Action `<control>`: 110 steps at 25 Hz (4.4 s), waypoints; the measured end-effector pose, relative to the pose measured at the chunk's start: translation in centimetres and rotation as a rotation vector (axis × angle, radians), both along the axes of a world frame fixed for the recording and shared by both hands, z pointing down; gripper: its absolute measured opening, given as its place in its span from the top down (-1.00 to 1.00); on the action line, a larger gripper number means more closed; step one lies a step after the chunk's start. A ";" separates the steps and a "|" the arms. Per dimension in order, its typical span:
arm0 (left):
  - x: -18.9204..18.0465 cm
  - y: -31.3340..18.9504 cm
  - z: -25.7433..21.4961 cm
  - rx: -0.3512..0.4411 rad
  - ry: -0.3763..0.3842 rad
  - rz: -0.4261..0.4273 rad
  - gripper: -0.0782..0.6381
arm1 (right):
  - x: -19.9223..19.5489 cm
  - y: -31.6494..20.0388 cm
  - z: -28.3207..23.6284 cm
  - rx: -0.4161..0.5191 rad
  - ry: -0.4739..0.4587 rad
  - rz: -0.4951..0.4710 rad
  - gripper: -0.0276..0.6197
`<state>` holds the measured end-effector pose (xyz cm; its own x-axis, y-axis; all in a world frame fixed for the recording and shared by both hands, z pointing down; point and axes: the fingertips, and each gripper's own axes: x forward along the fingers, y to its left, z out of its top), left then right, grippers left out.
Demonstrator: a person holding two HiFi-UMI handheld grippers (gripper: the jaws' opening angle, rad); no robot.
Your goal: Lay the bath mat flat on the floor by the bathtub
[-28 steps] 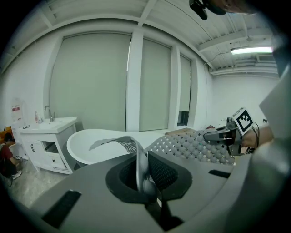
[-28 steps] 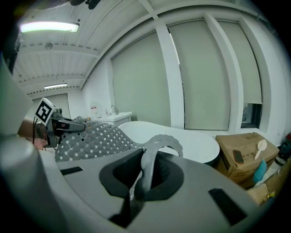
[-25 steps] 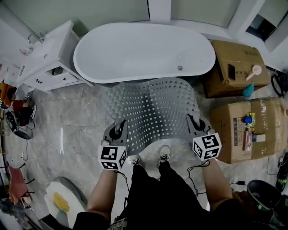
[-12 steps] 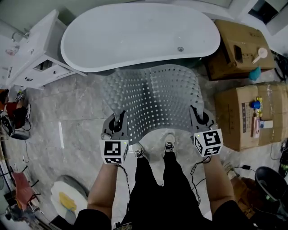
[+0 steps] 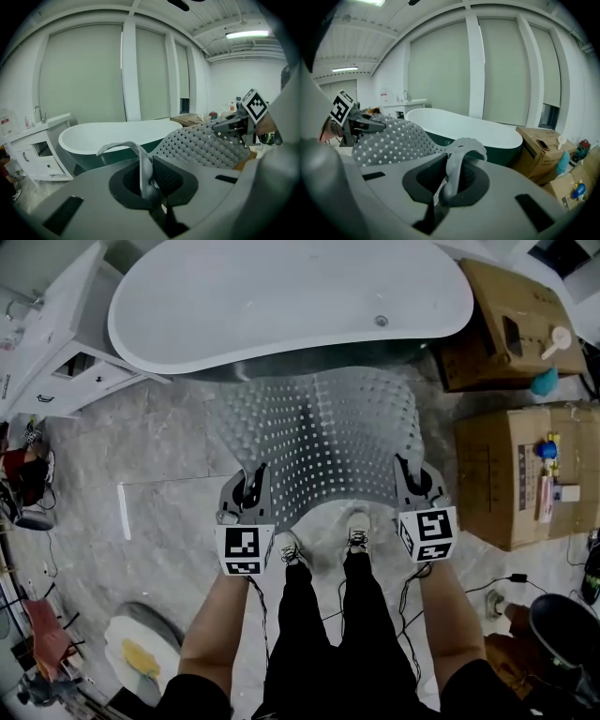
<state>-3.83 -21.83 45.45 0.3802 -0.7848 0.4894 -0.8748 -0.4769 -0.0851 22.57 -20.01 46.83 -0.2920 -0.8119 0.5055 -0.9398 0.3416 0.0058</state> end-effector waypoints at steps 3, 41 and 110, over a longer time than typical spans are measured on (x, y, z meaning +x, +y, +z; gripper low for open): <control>-0.4 -0.1 2.1 -0.020 -0.001 -0.007 0.69 | -0.4 0.2 2.0 -0.022 -0.001 -0.001 0.83; -7.5 -8.2 44.4 -0.016 -0.118 0.045 0.66 | -3.1 -8.9 45.8 -0.071 0.060 -0.094 0.83; -15.9 -13.4 58.9 -0.037 -0.206 -0.206 0.19 | 6.3 -13.3 58.5 -0.109 0.151 0.325 0.43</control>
